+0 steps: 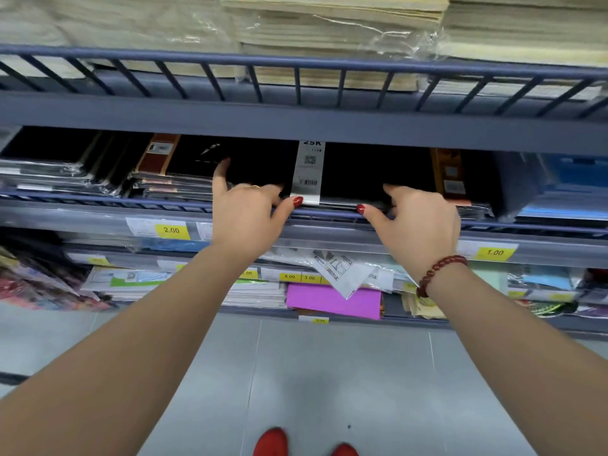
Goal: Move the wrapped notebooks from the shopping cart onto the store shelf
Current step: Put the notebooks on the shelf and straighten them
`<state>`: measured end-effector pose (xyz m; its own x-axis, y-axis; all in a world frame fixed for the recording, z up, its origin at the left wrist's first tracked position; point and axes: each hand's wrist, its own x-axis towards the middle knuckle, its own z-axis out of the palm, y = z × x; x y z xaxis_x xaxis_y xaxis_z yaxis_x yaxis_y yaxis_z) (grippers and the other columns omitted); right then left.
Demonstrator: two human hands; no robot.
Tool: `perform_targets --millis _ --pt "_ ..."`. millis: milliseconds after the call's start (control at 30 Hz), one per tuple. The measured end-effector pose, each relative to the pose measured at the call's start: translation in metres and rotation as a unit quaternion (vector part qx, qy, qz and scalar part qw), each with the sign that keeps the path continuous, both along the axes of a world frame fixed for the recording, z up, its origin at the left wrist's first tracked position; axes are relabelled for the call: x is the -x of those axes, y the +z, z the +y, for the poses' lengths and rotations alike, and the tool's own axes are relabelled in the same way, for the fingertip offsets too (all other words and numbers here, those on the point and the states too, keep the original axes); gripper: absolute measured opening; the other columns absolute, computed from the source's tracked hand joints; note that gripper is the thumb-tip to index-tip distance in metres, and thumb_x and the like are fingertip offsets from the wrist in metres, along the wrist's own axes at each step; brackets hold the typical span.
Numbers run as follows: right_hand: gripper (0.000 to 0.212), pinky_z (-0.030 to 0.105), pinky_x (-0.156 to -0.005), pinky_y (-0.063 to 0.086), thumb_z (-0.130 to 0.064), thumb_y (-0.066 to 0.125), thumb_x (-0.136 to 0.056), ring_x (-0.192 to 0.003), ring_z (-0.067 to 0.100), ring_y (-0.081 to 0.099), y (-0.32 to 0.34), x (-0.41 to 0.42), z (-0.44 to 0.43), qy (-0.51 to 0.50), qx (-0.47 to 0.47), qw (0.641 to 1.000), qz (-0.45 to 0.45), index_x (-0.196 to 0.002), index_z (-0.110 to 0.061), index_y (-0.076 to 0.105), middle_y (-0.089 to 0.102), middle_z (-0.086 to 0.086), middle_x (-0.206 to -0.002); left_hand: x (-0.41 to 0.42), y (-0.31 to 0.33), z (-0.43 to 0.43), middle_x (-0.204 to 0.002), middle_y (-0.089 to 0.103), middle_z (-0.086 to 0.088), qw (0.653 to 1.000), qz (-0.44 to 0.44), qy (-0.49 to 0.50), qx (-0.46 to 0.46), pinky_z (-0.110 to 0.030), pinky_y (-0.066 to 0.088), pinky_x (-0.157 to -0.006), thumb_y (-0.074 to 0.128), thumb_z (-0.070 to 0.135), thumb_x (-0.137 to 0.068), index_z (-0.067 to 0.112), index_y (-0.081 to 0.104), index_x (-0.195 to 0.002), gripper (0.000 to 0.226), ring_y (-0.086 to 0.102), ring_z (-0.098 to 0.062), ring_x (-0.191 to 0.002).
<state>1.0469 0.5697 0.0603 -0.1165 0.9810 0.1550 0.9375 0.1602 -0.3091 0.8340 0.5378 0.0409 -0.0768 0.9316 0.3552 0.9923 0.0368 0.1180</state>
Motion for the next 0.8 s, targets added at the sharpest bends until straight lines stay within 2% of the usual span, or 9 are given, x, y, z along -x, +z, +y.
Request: perform_targets --millis 133,200,267,400,500,567,600,700,800 --pt "0.055 0.03 -0.072 0.047 -0.055 0.065 -0.078 -0.098 0.025 0.066 0.0 -0.001 0.004 -0.025 0.002 0.998 0.05 -0.122 -0.021 0.062 0.074 0.004 -0.094 0.0 0.0 0.0 -0.053 0.061 0.006 1.0 -0.014 0.008 0.015 -0.033 -0.001 -0.11 0.042 0.052 -0.089 0.016 0.071 -0.079 0.047 0.064 -0.025 -0.066" --pt "0.055 0.03 -0.073 0.049 -0.055 0.066 -0.077 -0.097 0.023 0.067 -0.001 0.0 0.005 -0.026 -0.003 0.997 0.067 -0.12 -0.02 0.064 0.075 0.004 -0.091 -0.001 0.001 0.0 -0.043 0.043 0.012 0.999 -0.029 0.014 0.021 -0.033 -0.001 -0.11 0.048 0.05 -0.091 0.015 0.069 -0.075 0.044 0.062 -0.025 -0.063" --pt "0.055 0.029 -0.071 0.048 -0.055 0.065 -0.078 -0.095 0.022 0.067 -0.002 0.002 0.006 -0.031 -0.008 0.997 0.073 -0.12 -0.02 0.064 0.075 0.004 -0.086 -0.002 0.002 0.0 -0.042 0.029 0.016 0.998 -0.045 0.022 0.032 -0.033 -0.001 -0.11 0.051 0.048 -0.091 0.015 0.068 -0.073 0.042 0.06 -0.025 -0.063" --pt "0.054 0.027 -0.069 0.044 -0.055 0.063 -0.08 -0.093 0.022 0.067 -0.002 0.002 0.004 -0.028 -0.012 0.997 0.07 -0.122 -0.021 0.063 0.074 0.003 -0.083 -0.002 0.003 0.0 -0.043 0.029 0.016 0.998 -0.054 0.029 0.033 -0.032 -0.001 -0.11 0.05 0.047 -0.092 0.015 0.067 -0.071 0.042 0.06 -0.025 -0.064" --pt "0.051 0.03 -0.076 0.049 -0.05 0.061 -0.084 -0.096 0.023 0.065 -0.002 0.001 -0.002 -0.008 -0.009 0.998 0.064 -0.125 -0.019 0.06 0.074 0.005 -0.094 -0.001 0.006 -0.001 -0.047 0.043 0.011 0.997 -0.056 0.024 0.042 -0.033 -0.001 -0.112 0.049 0.047 -0.092 0.015 0.07 -0.08 0.04 0.062 -0.025 -0.072" --pt "0.047 0.031 -0.085 0.051 -0.04 0.064 -0.085 -0.101 0.023 0.063 -0.004 -0.003 -0.008 0.017 0.0 0.994 0.11 -0.126 -0.015 0.059 0.069 0.006 -0.11 0.001 0.009 -0.005 -0.066 0.065 0.004 0.997 -0.056 0.002 0.046 -0.037 0.002 -0.114 0.051 0.044 -0.092 0.016 0.07 -0.097 0.034 0.063 -0.026 -0.082" --pt "0.045 0.029 -0.089 0.049 -0.033 0.066 -0.085 -0.103 0.02 0.062 -0.005 -0.007 -0.014 0.033 0.005 0.989 0.144 -0.125 -0.013 0.06 0.066 0.006 -0.115 0.002 0.01 -0.007 -0.076 0.07 0.001 0.998 -0.05 -0.013 0.039 -0.04 0.006 -0.114 0.052 0.041 -0.091 0.016 0.069 -0.103 0.032 0.063 -0.028 -0.085" --pt "0.039 0.015 -0.095 0.039 -0.018 0.069 -0.083 -0.106 0.011 0.056 -0.006 -0.025 -0.031 0.082 -0.02 0.977 0.195 -0.121 -0.01 0.062 0.063 0.004 -0.118 -0.004 0.014 -0.013 -0.084 0.071 -0.008 0.997 -0.041 -0.06 -0.002 -0.046 0.025 -0.108 0.055 0.033 -0.085 0.012 0.07 -0.103 0.031 0.061 -0.034 -0.083" --pt "0.037 0.024 -0.101 0.039 -0.016 0.069 -0.083 -0.112 0.014 0.054 -0.003 -0.051 -0.038 0.079 -0.051 0.978 0.185 -0.119 -0.01 0.063 0.062 0.004 -0.12 -0.023 0.018 -0.013 -0.091 0.07 -0.01 0.99 -0.088 -0.105 -0.009 -0.044 0.038 -0.095 0.055 0.03 -0.085 0.009 0.069 -0.105 0.033 0.061 -0.035 -0.086"
